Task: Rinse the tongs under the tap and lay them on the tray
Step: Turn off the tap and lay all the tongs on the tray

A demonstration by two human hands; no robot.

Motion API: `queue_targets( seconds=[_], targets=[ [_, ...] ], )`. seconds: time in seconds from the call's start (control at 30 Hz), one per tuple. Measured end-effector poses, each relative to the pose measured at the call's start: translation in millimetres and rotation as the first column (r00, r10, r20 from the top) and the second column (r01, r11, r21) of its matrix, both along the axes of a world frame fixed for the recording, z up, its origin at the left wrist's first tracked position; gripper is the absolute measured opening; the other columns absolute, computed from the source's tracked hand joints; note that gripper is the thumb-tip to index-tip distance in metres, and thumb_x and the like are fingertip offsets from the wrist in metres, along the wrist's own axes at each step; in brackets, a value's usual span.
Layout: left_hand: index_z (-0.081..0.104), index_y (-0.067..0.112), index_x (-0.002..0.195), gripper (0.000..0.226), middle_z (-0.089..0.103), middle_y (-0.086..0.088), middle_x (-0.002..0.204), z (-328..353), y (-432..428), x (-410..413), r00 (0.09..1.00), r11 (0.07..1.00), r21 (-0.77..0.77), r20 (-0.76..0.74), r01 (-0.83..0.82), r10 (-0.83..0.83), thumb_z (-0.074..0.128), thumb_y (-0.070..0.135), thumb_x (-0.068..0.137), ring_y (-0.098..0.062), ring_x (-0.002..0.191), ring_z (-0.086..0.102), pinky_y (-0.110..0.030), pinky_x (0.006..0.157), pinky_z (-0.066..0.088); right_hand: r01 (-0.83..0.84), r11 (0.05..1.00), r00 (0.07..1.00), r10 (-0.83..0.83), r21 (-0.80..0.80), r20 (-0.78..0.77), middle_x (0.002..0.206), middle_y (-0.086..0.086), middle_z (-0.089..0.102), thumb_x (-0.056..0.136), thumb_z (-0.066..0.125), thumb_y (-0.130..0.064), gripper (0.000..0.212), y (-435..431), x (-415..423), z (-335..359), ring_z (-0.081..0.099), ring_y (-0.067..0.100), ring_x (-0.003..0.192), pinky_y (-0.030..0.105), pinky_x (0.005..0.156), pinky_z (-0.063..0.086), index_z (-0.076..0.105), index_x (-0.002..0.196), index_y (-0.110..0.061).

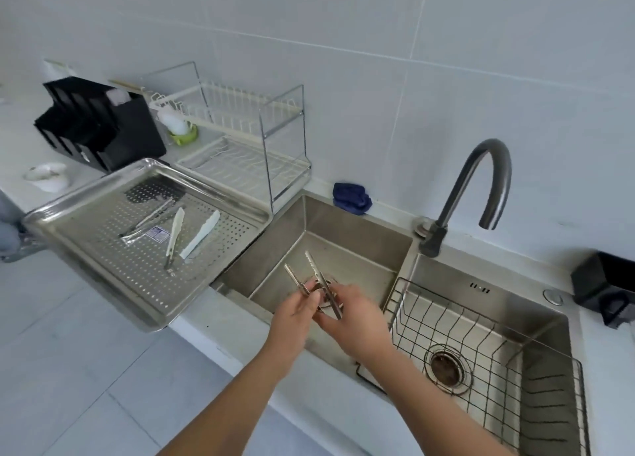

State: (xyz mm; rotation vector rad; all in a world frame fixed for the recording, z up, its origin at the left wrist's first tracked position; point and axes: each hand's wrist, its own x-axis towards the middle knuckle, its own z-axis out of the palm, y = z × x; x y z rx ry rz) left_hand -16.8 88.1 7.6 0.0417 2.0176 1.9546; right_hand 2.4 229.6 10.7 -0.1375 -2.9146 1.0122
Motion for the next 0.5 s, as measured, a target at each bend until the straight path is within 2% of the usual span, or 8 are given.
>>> queue_targets(
  seconds=[0.07, 0.13, 0.2, 0.33, 0.4, 0.5],
  targets=[
    [0.068, 0.037, 0.115, 0.019, 0.078, 0.012, 0.109, 1.8, -31.2, -10.2, 0.999, 0.999, -0.010, -0.020, -0.047, 0.047, 0.057, 0.027, 0.102, 0.002, 0.106, 0.069, -0.013, 0.085, 0.052, -0.028, 1.000, 1.000, 0.028, -0.001, 0.009, 0.096, -0.014, 0.056, 0.084, 0.069, -0.056, 0.030, -30.1, -15.3, 4.0, 0.059, 0.011, 0.081, 0.030, 0.064, 0.048, 0.062, 0.105, -0.037],
    [0.072, 0.037, 0.106, 0.019, 0.079, 0.015, 0.100, 3.2, -66.4, -23.1, 0.994, 0.994, -0.037, -0.023, -0.105, 0.104, 0.058, 0.025, 0.101, 0.001, 0.098, 0.071, -0.011, 0.078, 0.052, -0.054, 0.998, 0.998, 0.054, -0.007, 0.006, 0.097, -0.012, 0.059, 0.083, 0.069, -0.055, 0.029, -64.3, -32.4, 7.4, 0.061, 0.012, 0.084, 0.032, 0.068, 0.052, 0.064, 0.105, -0.037],
    [0.075, 0.034, 0.101, 0.018, 0.080, 0.012, 0.097, 3.3, -103.1, -38.1, 0.988, 0.986, -0.072, -0.024, -0.153, 0.152, 0.060, 0.024, 0.101, -0.005, 0.098, 0.073, -0.019, 0.083, 0.054, -0.084, 0.996, 0.996, 0.084, -0.005, 0.008, 0.096, -0.013, 0.058, 0.082, 0.069, -0.054, 0.031, -100.2, -49.9, 10.8, 0.062, 0.012, 0.086, 0.032, 0.070, 0.052, 0.066, 0.108, -0.037],
    [0.076, 0.025, 0.104, 0.017, 0.080, 0.002, 0.098, 1.6, -171.9, -72.4, 0.980, 0.976, -0.090, -0.038, -0.198, 0.195, 0.059, 0.023, 0.101, -0.015, 0.100, 0.073, -0.039, 0.095, 0.055, -0.123, 0.992, 0.992, 0.123, 0.029, 0.010, 0.094, -0.016, 0.055, 0.083, 0.068, -0.056, 0.032, -171.6, -84.7, 16.4, 0.062, 0.013, 0.085, 0.026, 0.060, 0.039, 0.065, 0.109, -0.038],
    [0.074, 0.027, 0.106, 0.016, 0.080, 0.004, 0.096, 1.7, -200.8, -88.6, 0.974, 0.968, -0.107, -0.017, -0.227, 0.227, 0.059, 0.025, 0.101, -0.014, 0.100, 0.074, -0.035, 0.093, 0.056, -0.133, 0.991, 0.991, 0.132, 0.033, 0.025, 0.095, -0.014, 0.059, 0.083, 0.068, -0.055, 0.030, -201.5, -101.3, 18.0, 0.062, 0.013, 0.084, 0.027, 0.058, 0.042, 0.065, 0.104, -0.034],
    [0.072, 0.029, 0.107, 0.015, 0.080, 0.011, 0.093, 3.1, -237.7, -109.6, 0.966, 0.959, -0.130, 0.023, -0.252, 0.257, 0.058, 0.028, 0.102, -0.006, 0.096, 0.073, -0.020, 0.076, 0.056, -0.139, 0.989, 0.989, 0.136, 0.043, 0.053, 0.102, -0.010, 0.060, 0.083, 0.068, -0.056, 0.037, -238.8, -124.3, 17.3, 0.063, 0.014, 0.091, 0.035, 0.071, 0.055, 0.064, 0.112, -0.033]
  ],
)
